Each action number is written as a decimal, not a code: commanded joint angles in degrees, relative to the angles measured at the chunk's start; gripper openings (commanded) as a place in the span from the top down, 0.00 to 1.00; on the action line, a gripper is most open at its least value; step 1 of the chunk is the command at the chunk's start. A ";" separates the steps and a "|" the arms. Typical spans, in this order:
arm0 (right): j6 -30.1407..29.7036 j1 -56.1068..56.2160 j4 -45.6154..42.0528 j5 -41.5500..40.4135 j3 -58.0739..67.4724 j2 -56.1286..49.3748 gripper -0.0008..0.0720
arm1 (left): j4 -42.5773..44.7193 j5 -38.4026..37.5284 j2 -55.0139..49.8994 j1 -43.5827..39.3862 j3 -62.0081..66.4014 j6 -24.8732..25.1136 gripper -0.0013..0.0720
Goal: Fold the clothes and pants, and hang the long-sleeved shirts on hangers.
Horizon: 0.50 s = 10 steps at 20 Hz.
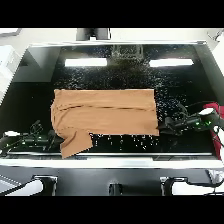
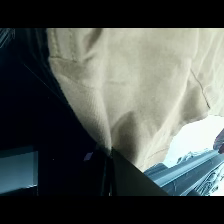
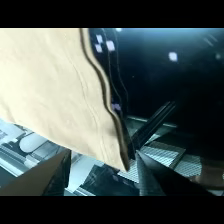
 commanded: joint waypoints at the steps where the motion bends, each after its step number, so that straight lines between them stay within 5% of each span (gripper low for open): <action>1: -0.66 0.04 0.85 -1.49 -0.68 -0.07 0.33 | 0.04 0.07 -0.02 0.00 0.07 -0.44 0.96; 10: -2.58 0.09 3.02 -3.63 -6.93 -0.07 0.38 | 0.04 0.04 -0.02 0.17 0.24 -0.50 0.96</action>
